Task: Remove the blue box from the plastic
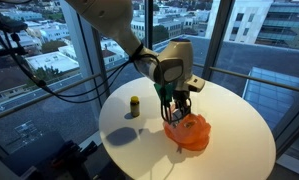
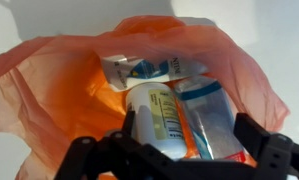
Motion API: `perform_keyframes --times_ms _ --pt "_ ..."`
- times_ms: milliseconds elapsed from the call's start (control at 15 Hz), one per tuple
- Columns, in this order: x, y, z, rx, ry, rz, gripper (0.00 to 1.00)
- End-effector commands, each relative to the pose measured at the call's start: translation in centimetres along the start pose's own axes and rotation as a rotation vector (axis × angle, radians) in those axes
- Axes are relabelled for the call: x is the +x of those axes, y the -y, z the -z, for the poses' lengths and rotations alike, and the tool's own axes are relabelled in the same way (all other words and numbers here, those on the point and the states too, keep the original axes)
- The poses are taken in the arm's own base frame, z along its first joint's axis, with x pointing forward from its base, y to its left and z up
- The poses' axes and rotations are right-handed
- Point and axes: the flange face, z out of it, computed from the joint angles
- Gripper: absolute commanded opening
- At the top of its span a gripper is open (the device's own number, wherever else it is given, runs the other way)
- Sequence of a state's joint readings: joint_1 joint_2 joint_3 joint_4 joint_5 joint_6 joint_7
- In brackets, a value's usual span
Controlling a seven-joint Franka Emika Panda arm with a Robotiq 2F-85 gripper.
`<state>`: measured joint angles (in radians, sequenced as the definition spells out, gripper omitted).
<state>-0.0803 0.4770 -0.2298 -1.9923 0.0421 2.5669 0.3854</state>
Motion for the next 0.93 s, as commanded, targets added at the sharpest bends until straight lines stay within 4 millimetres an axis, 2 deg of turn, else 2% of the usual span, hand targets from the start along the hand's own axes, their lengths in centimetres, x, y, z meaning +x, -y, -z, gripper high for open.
perform_keyframes --times_ms 0,400,533,867 --pt "0.2 0.4 -0.3 -0.020 -0.029 0.009 1.00" --pt "0.1 0.5 -1.4 -0.035 -0.036 0.021 1.00" --pt "0.1 0.5 -1.3 -0.036 -0.041 0.019 0.73" --pt "0.0 0.7 -0.2 -0.020 -0.051 0.023 0.32"
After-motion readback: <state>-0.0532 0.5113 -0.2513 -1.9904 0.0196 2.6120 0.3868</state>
